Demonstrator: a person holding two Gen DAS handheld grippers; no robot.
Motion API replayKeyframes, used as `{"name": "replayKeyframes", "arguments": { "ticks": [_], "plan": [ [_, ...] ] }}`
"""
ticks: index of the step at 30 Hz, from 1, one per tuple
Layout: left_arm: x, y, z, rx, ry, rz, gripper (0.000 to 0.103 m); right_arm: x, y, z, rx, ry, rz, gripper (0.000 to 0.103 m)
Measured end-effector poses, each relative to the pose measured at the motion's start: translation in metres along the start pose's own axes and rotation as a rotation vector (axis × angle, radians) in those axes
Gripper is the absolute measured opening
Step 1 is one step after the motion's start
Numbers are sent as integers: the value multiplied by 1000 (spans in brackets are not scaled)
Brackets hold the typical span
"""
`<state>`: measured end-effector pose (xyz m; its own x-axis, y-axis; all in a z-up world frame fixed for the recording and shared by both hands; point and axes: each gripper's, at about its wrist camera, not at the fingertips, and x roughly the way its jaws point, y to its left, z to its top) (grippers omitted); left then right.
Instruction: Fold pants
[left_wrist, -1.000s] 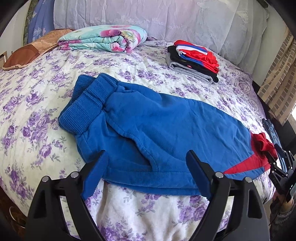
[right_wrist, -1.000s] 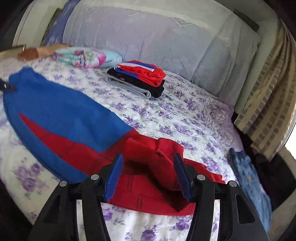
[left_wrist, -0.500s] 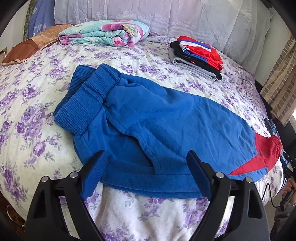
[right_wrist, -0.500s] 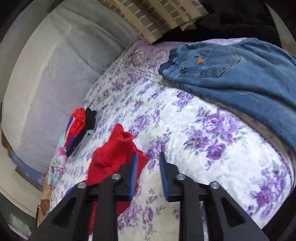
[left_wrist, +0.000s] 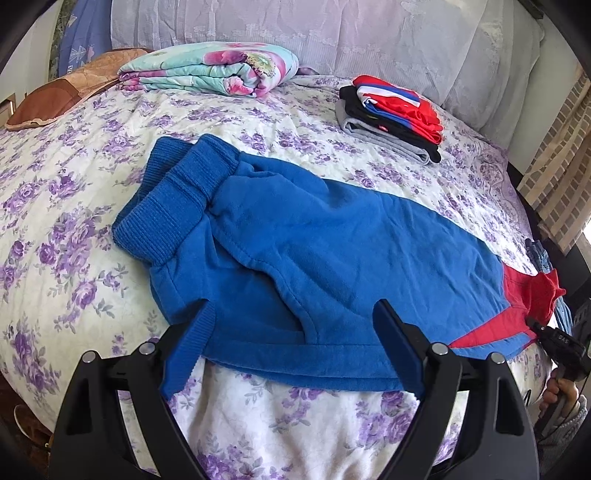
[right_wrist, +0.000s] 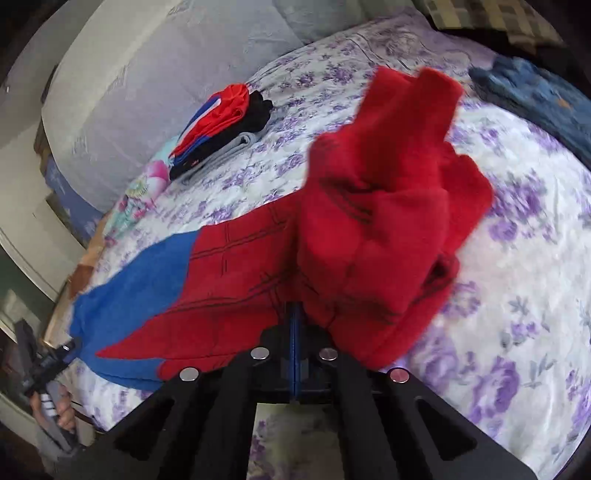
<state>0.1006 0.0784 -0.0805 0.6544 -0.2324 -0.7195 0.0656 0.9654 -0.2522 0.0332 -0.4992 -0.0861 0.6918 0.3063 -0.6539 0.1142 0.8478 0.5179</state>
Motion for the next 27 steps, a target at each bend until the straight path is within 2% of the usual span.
{"name": "replayKeyframes", "arguments": {
  "ticks": [3,5,6,7,8,9,10,11,12,13,14,16,18,19,21,23,27],
  "plan": [
    [1,1,0,-10,-5,-7,85,-29,21,-7,-82,-76,-87,8],
    [1,-1,-1,-3,-17,-4,85,-39,39,-6,-139,-119,-57,8],
    [1,-3,-2,1,-20,-1,85,-42,46,-3,-146,-145,-37,20],
    [1,-4,-2,7,-18,-1,85,-43,51,0,-154,-172,-34,38],
    [0,-6,-2,12,-15,-3,85,-40,53,5,-174,-191,-58,63],
    [0,-7,-2,18,-14,0,85,-31,51,10,-202,-182,-126,68],
    [-1,-7,-2,27,-12,6,85,-19,41,13,-207,-142,-198,67],
    [-1,-7,-2,36,-12,14,85,-6,23,15,-158,-91,-228,64],
    [-1,-7,-3,43,-12,28,85,-3,5,11,-109,-81,-192,54],
    [-1,-5,-3,44,-9,35,85,-11,0,8,-111,-117,-176,42],
    [-1,-4,-3,38,-5,33,85,-17,-1,3,-123,-116,-181,42],
    [-5,-3,-3,29,-16,30,85,-37,4,-4,-124,-166,-167,46],
    [-13,-6,-3,33,-56,25,85,-55,10,-3,-117,-215,-165,66],
    [-17,-8,-3,43,-79,16,85,-62,13,-1,-121,-225,-150,69],
    [-24,-15,-4,74,-104,-9,85,-70,15,1,-118,-220,-151,71],
    [-27,-20,-5,94,-112,-36,86,-67,12,-1,-101,-179,-144,72],
    [-25,-30,-9,104,-106,-82,87,-48,-5,-5,42,-100,-47,72]
  ]
}}
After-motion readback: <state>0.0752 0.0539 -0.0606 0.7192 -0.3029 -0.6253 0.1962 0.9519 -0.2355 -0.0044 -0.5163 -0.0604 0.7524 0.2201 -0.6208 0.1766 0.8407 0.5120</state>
